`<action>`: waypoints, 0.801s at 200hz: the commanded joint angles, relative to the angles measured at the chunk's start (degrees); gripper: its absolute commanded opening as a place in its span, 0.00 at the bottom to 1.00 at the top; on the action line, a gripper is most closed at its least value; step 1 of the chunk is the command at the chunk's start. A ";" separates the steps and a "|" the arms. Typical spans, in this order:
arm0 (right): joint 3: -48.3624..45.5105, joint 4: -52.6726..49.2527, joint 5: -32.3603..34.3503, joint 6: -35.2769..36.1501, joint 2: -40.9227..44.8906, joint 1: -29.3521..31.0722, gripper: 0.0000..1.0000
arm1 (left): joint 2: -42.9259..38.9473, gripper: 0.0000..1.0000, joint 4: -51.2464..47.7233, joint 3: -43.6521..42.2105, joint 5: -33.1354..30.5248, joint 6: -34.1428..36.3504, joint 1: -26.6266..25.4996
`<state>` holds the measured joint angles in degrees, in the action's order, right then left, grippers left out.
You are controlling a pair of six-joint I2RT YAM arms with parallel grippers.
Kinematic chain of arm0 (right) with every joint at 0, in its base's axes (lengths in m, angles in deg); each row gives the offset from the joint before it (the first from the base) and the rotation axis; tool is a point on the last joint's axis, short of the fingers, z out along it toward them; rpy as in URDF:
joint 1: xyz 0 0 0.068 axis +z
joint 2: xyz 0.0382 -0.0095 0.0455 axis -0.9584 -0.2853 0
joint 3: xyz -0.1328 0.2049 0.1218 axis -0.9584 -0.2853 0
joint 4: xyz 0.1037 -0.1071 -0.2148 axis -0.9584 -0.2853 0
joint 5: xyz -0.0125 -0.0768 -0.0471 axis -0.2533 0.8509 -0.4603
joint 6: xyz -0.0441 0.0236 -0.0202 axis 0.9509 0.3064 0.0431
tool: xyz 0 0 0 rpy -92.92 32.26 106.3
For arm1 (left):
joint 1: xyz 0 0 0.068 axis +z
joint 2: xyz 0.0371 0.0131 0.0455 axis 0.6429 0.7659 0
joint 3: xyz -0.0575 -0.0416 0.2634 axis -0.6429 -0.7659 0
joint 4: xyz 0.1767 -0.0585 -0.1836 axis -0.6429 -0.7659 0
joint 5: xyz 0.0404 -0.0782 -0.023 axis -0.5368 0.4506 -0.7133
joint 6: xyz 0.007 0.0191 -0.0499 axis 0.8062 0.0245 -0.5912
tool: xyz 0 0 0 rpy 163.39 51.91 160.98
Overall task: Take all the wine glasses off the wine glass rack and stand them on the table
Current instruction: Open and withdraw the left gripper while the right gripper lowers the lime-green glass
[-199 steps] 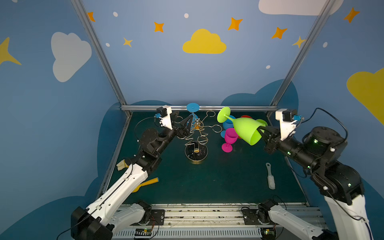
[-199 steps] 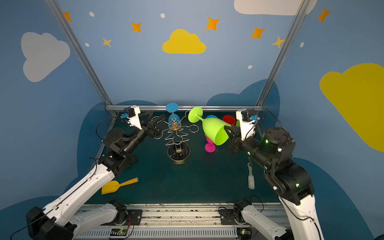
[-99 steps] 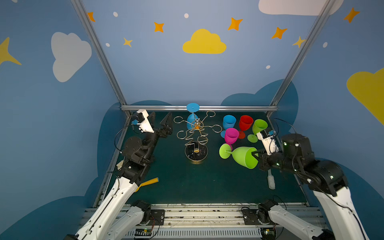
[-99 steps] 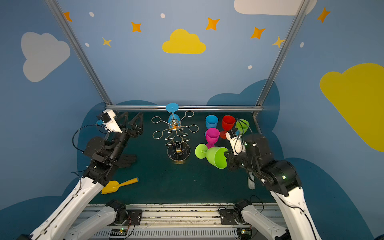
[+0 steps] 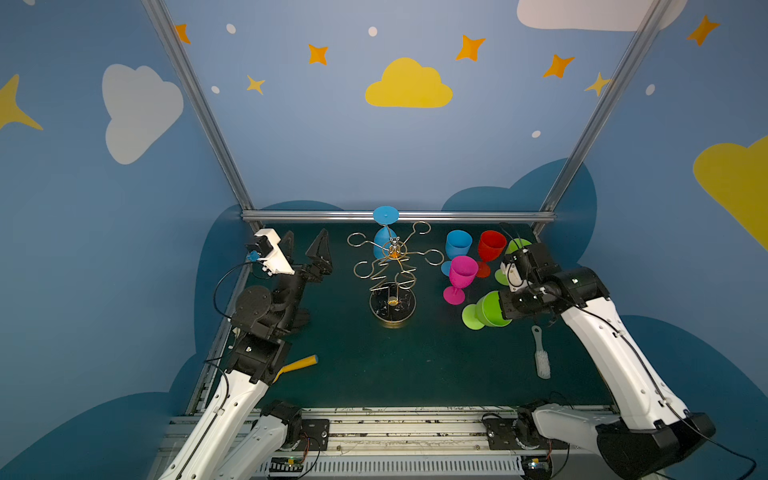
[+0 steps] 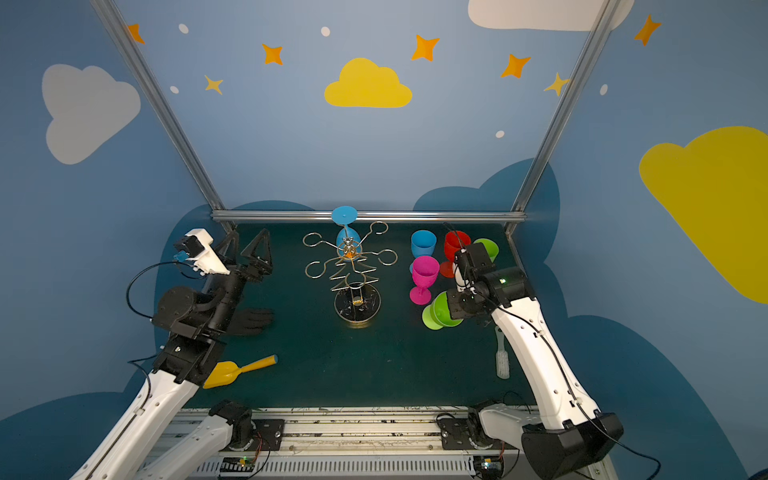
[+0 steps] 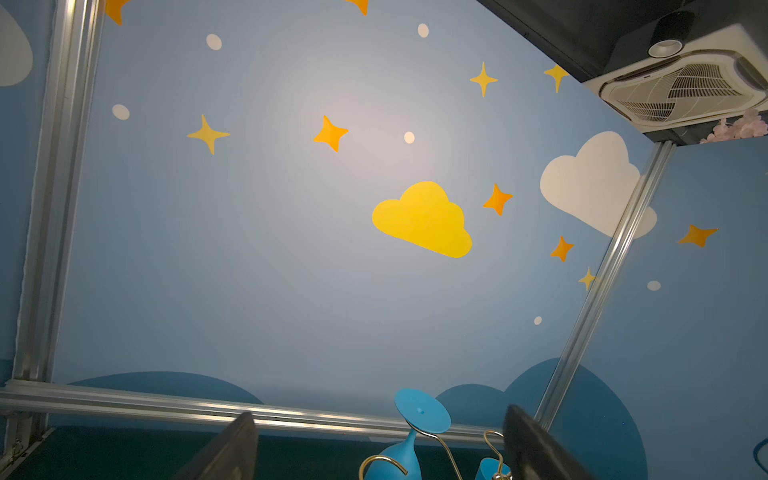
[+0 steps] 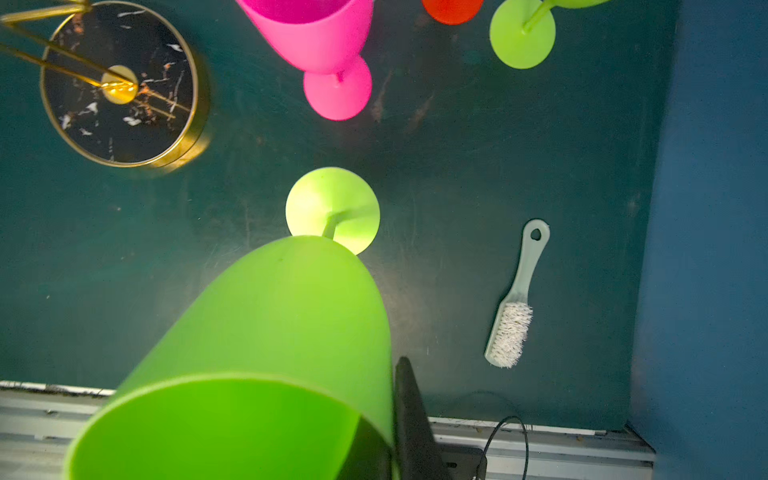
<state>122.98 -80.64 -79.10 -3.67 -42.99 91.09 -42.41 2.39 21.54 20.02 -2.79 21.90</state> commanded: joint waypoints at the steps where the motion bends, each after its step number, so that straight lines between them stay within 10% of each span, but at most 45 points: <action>1: -2.29 4.19 -0.32 0.79 -2.20 -3.08 0.00 | -0.73 0.91 -0.40 -0.51 -0.88 1.90 0.86; 160: 20.91 -1.31 -0.17 -0.97 -34.10 -11.23 0.00 | -6.43 0.91 -3.91 -2.07 -0.07 3.92 5.73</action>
<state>139.26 -76.27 -78.66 -2.08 -73.21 80.40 -48.33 -0.56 19.40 20.02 0.27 27.24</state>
